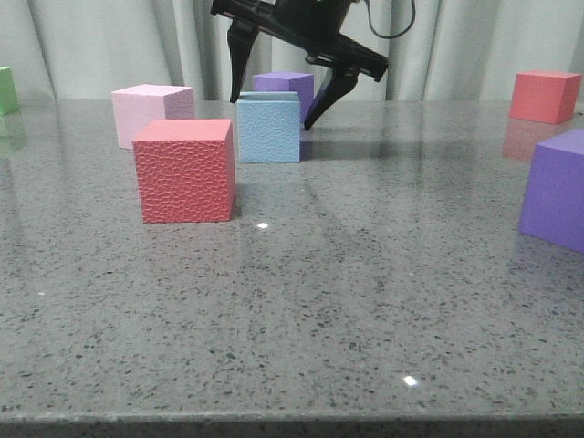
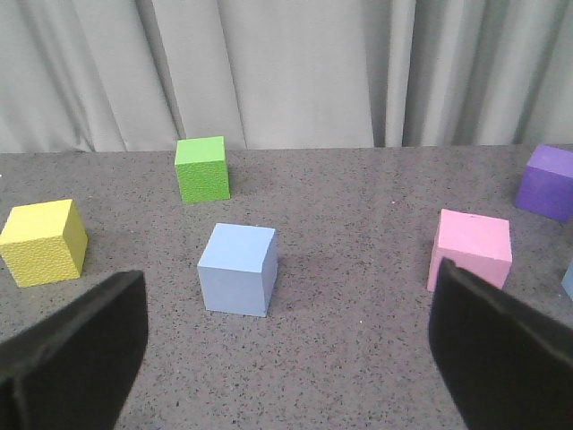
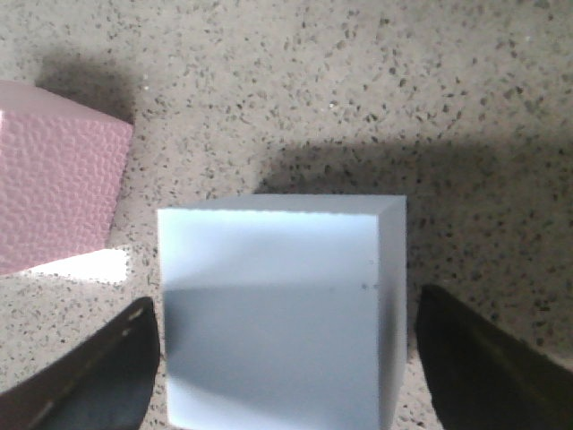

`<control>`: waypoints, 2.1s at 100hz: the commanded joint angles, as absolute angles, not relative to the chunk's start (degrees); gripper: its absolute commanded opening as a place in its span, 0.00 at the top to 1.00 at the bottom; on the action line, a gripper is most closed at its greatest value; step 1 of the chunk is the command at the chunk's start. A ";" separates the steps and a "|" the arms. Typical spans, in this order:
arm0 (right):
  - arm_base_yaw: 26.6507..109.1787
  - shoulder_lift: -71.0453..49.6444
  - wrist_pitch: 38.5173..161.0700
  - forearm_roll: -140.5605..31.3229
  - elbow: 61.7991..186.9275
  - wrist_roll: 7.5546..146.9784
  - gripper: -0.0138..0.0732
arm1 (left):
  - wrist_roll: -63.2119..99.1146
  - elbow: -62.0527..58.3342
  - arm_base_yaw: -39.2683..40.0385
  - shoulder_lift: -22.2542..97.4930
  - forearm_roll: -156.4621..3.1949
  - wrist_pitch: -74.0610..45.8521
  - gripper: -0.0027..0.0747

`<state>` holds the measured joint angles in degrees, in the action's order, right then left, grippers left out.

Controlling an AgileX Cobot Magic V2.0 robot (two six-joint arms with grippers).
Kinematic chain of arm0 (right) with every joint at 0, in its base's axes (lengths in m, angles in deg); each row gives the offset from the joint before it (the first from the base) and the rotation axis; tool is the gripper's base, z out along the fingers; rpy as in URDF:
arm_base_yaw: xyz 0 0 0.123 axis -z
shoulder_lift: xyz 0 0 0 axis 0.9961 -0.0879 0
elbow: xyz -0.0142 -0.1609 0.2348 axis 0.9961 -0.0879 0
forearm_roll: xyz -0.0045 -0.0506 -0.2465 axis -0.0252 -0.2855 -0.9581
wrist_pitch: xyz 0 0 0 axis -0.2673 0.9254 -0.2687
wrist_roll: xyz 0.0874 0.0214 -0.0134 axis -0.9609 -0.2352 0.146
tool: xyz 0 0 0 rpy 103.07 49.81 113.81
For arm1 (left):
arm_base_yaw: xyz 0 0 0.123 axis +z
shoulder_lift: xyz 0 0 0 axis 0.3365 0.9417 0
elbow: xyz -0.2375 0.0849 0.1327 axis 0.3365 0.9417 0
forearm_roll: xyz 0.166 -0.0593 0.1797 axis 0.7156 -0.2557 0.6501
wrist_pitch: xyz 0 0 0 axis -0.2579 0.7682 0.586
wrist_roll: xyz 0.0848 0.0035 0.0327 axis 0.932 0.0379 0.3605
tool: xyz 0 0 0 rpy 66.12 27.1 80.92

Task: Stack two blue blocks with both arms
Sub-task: 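Open the right gripper and raise it away from the cube, then grasp the second light blue cube with the left gripper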

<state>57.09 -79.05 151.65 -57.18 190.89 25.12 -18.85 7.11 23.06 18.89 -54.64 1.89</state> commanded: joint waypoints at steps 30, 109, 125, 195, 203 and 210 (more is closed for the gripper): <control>57.19 -68.32 152.13 -58.12 192.72 33.89 0.16 | -22.38 4.79 23.20 20.44 -54.77 -1.67 0.16; 57.19 -40.82 141.80 -64.96 165.89 44.12 0.17 | -17.79 -25.74 29.80 58.89 -54.78 17.96 0.16; 57.19 -33.81 136.73 -64.96 155.65 44.58 0.17 | -15.68 -31.26 29.80 64.96 -55.14 20.60 0.16; 57.08 -21.53 135.26 -64.63 144.02 46.23 0.17 | -9.52 -43.70 29.80 81.03 -56.79 26.72 0.16; 57.08 -21.53 136.03 -64.63 144.02 46.50 0.17 | -9.52 -43.81 29.80 81.98 -56.77 26.59 0.16; 57.08 -21.53 136.49 -64.63 144.02 46.56 0.17 | -9.52 -43.81 29.80 82.85 -56.77 26.59 0.16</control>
